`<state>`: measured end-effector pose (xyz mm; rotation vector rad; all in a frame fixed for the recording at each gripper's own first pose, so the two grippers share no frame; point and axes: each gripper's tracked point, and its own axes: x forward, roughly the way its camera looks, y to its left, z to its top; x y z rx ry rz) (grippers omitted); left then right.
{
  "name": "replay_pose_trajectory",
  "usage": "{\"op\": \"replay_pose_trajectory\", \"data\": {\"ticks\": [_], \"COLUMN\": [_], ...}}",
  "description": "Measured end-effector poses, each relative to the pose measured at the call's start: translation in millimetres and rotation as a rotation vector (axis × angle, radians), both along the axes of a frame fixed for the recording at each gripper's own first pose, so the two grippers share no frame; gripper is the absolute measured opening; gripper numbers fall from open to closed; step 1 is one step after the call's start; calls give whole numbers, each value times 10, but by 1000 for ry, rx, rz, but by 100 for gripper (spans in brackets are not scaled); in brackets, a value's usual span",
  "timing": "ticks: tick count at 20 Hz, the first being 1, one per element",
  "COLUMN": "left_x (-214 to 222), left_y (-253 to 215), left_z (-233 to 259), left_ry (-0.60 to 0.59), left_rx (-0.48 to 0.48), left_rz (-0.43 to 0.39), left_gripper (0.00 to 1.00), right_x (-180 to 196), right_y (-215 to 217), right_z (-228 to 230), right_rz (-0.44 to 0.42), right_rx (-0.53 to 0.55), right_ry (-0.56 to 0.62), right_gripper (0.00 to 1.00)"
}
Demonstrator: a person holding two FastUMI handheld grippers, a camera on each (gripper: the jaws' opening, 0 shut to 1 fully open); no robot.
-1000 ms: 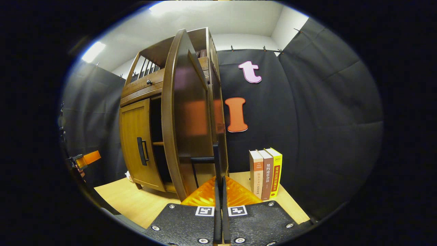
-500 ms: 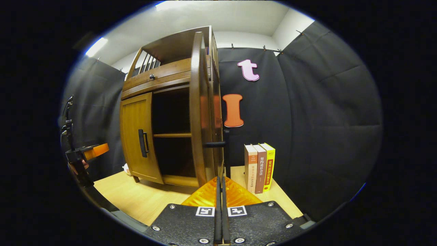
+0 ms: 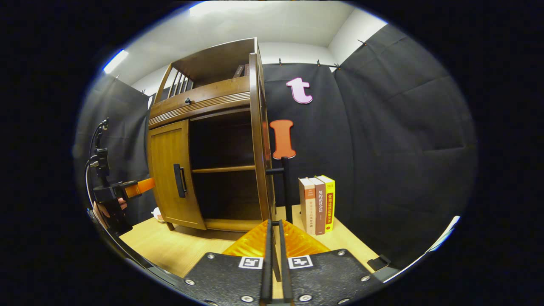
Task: Open the right door of the double-door shoe cabinet with the right hand, and open the left door with the left hand.
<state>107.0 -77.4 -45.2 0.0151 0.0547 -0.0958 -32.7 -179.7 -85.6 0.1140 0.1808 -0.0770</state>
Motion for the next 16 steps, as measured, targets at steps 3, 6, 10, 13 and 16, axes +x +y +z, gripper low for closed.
{"op": "replay_pose_trajectory", "data": {"ticks": [3,6,10,13,16], "left_x": [237,412,726,910,1078], "left_y": [-94,-268,-333,-346,-367], "left_z": [73,124,89,50,-65], "left_ry": [-16,-10,0,-5,6], "left_rx": [-7,-24,-26,-16,1], "left_rz": [-29,-111,-133,-115,-98], "left_gripper": [94,99,94,96,95], "right_x": [25,66,78,60,31], "right_y": [-47,-61,-91,-98,-119], "right_z": [47,64,127,156,173], "right_rz": [-23,-44,-57,-64,-71], "right_rx": [-20,-7,13,38,35], "right_ry": [-3,-15,-29,-38,-39], "right_gripper": [45,84,99,99,99]}}
